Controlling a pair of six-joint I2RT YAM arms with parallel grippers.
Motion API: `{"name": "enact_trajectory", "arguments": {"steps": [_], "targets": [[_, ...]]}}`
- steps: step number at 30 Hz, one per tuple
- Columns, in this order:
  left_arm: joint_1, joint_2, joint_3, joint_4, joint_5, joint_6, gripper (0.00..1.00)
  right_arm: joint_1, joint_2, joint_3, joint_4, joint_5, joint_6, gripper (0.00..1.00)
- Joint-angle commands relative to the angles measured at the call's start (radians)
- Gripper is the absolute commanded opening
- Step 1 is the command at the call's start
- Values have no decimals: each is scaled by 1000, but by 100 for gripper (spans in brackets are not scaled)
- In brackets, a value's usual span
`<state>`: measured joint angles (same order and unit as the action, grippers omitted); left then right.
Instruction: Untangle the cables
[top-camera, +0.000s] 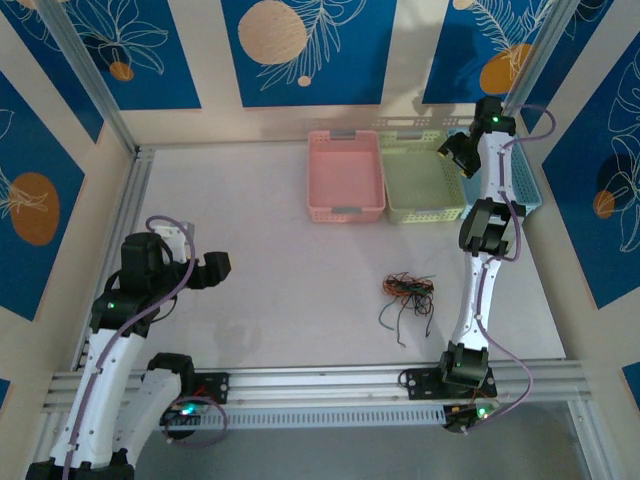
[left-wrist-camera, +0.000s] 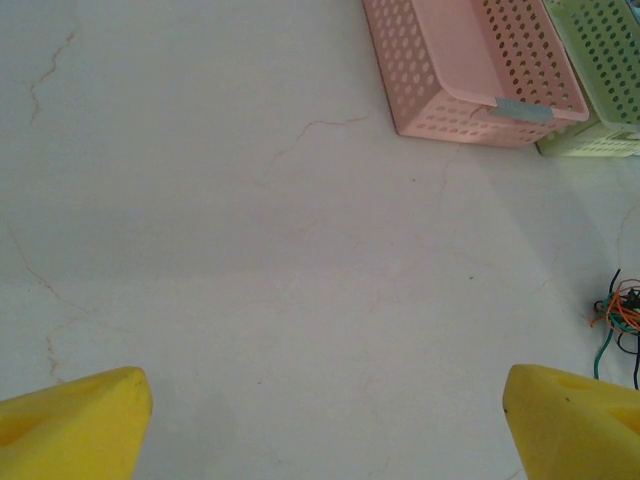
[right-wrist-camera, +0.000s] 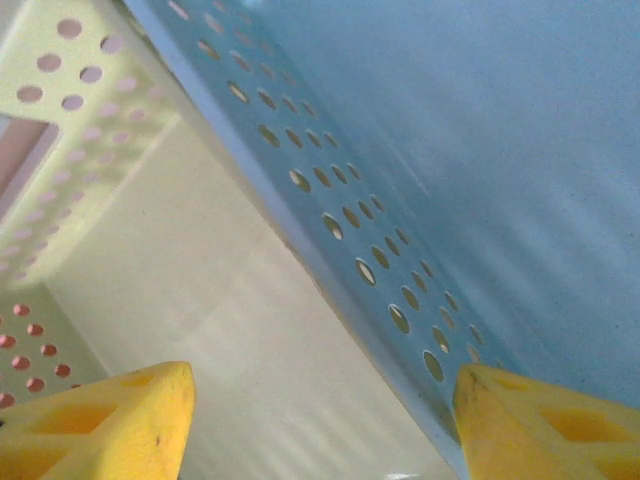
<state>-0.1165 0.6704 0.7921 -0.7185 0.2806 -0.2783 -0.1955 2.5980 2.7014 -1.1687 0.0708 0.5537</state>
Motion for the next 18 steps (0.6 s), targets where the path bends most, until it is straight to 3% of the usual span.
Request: {"name": "enact_trajectory", "arguments": {"steps": [1,18], "targets": [[-5,-5,-8,14,17,10,91,18,-13,29,-74,-83,-92,69],[-6,-3,-8,14,16,11,91,66,-48,-7,-147,-173,-175,69]]}}
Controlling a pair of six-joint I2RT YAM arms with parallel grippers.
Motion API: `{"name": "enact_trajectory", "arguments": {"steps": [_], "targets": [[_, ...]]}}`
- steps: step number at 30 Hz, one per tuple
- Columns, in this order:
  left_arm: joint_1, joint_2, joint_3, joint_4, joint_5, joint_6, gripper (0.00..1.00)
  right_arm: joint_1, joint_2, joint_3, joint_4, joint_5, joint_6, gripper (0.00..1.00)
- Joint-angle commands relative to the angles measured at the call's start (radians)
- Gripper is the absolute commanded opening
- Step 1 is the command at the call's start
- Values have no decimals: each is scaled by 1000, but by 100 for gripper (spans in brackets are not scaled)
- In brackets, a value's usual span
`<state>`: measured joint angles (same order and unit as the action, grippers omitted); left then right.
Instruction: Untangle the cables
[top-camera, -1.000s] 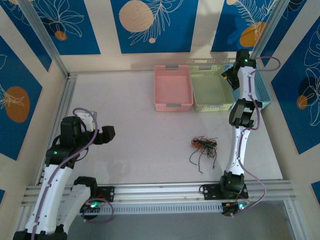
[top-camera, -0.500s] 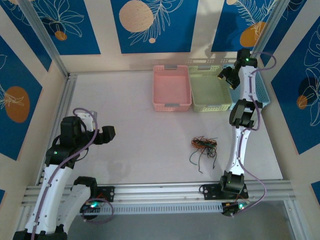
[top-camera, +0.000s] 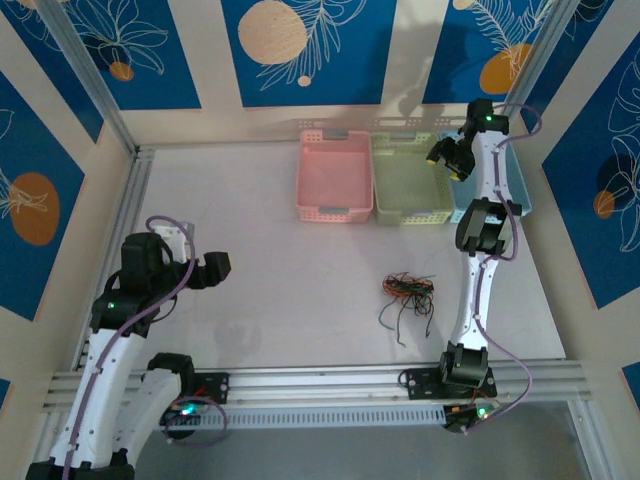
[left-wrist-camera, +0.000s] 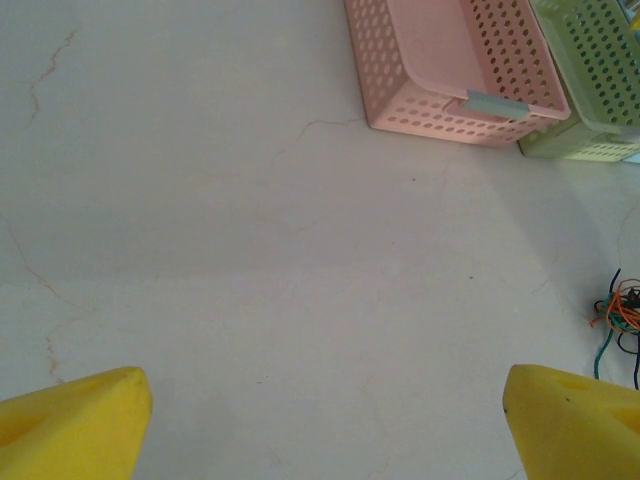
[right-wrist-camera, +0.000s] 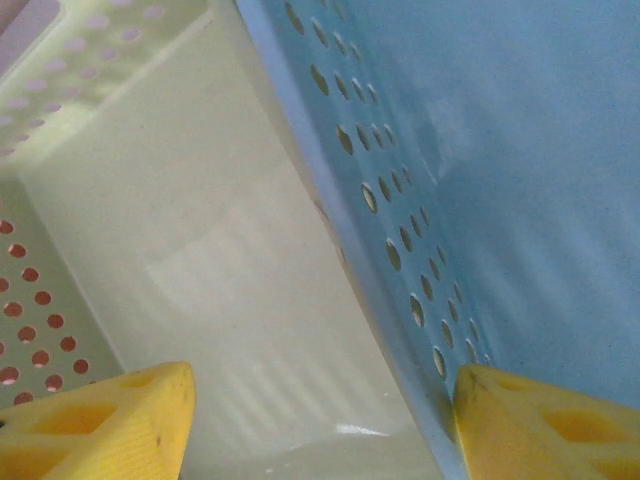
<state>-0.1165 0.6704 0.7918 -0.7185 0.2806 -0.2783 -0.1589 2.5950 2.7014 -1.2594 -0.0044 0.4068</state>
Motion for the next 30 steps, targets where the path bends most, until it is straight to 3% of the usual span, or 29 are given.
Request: {"name": "enact_trajectory", "arguments": {"steps": [1,20,24,30], "targets": [[-6,-4,-8,13,13,11,91,34,-44,-17,-56,-99,-28,69],[-6,0,-8,16,14,11,91,302,-15,-106,27,-13,-45,63],[-5,3,-8,14,14,11,91,361,29,-59,39,4,-50,62],[-6,6,-7,14,14,11,91,413,55,-47,89,41,-60,53]]}}
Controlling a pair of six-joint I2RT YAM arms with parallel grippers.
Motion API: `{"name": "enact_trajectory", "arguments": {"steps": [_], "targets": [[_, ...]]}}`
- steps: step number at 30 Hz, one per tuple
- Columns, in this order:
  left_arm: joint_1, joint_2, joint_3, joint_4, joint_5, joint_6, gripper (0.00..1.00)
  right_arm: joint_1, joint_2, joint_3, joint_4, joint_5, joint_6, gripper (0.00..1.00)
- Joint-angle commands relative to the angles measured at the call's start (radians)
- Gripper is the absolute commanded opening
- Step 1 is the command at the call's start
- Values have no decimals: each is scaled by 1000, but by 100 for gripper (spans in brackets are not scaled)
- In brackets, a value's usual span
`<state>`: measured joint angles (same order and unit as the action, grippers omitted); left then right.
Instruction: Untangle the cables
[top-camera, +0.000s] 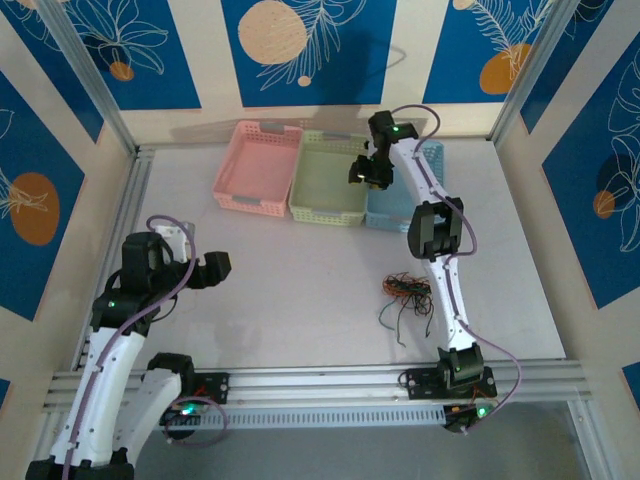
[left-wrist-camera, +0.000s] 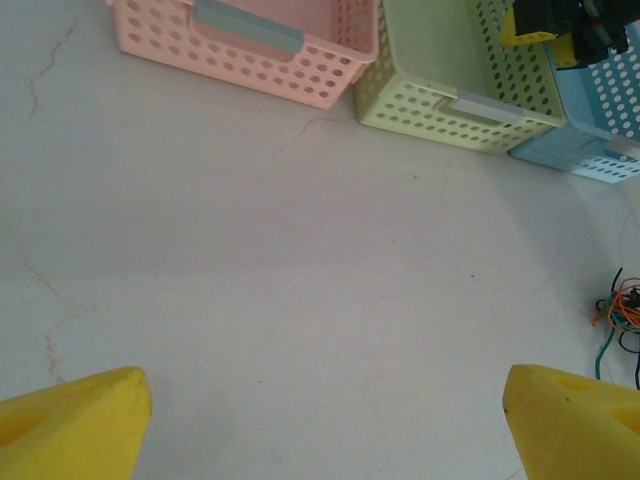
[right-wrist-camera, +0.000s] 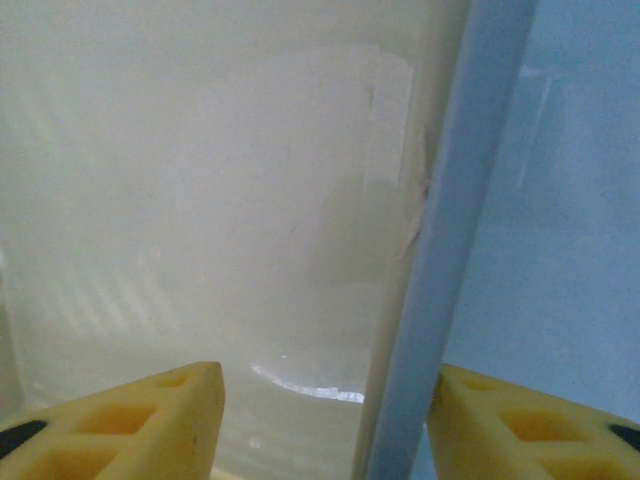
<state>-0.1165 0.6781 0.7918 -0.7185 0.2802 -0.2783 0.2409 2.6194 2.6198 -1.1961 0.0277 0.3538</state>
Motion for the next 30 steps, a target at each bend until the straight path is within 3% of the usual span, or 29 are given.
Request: {"name": "enact_trajectory", "arguments": {"steps": [1,7,19,25,30], "targets": [[-6,-1,-9,14,14,11,91,22,31,35,35,18,-13,51],[-5,4,-8,14,11,11,91,50,37,36,93,50,-54,34],[-6,17,-8,12,8,11,91,46,76,78,203,71,-152,32],[-5,17,-8,10,6,12,91,40,18,118,161,81,-106,70],[-6,14,-6,7,5,14,91,54,-146,75,141,106,-84,76]]}}
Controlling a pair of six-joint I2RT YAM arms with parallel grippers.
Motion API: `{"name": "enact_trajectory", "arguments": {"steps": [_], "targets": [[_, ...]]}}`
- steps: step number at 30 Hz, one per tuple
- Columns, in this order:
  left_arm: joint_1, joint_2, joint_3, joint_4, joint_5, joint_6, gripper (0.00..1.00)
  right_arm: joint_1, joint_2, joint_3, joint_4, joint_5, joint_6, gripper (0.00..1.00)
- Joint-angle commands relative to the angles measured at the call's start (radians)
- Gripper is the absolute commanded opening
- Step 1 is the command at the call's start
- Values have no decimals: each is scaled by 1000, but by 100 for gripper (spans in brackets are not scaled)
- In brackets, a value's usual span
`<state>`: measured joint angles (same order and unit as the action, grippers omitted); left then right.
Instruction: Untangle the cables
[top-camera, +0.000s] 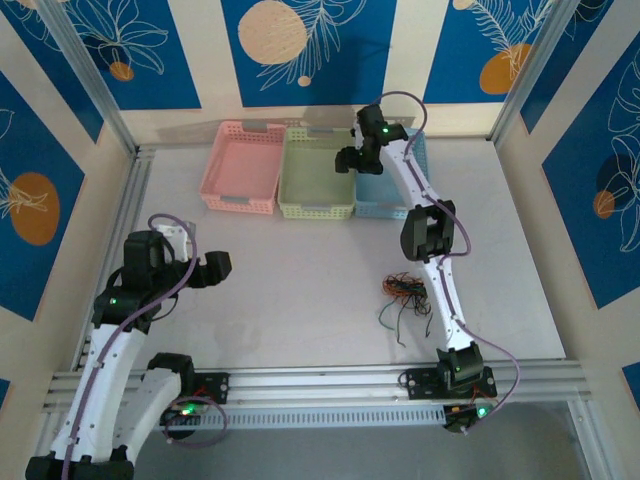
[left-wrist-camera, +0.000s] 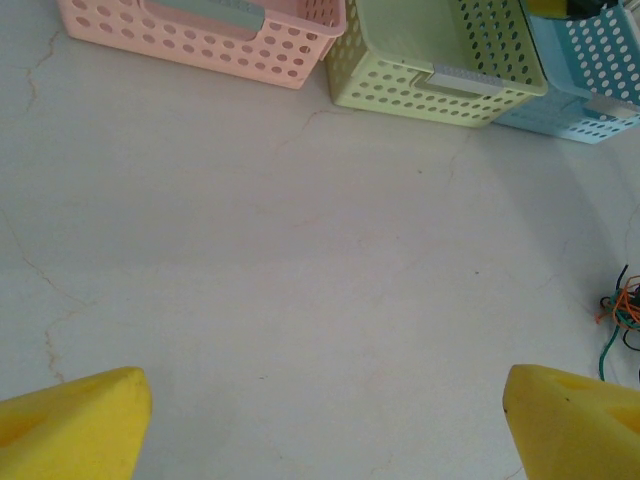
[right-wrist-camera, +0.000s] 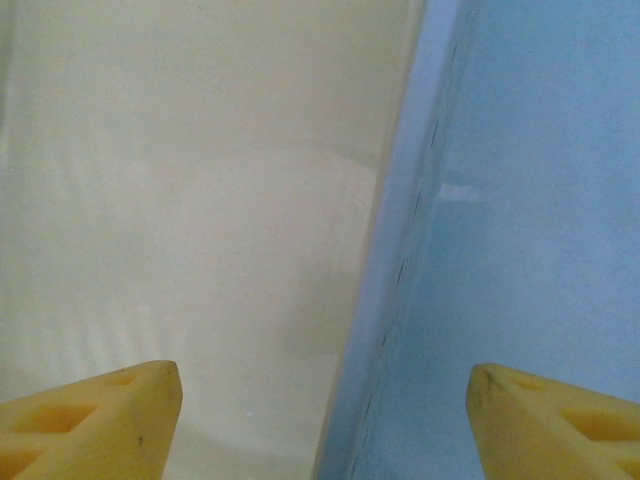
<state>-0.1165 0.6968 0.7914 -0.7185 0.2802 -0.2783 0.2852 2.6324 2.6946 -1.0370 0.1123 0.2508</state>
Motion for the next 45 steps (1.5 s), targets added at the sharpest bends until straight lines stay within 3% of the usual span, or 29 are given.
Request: {"name": "enact_trajectory", "arguments": {"steps": [1,5,14,20,25,38,40,45], "targets": [[-6,-6,-3,5,5,13,91,15,-192,-6,-34,34,24,76],[-5,-18,-1,2,-1,15,91,37,-385,-156,-120,88,87,72],[-7,-37,2,2,3,11,91,112,-1067,-1197,66,147,264,70],[-8,-46,-1,7,6,10,91,146,-1239,-1596,26,123,350,69],[-9,-44,-1,8,11,10,91,170,-1224,-1728,42,135,386,69],[-23,-36,-4,9,10,9,91,173,-1017,-1670,73,262,346,64],[-26,-30,-4,10,12,10,91,169,-994,-1661,92,264,323,59],[-27,-23,-4,8,8,10,91,174,-1000,-1660,165,222,271,28]]}}
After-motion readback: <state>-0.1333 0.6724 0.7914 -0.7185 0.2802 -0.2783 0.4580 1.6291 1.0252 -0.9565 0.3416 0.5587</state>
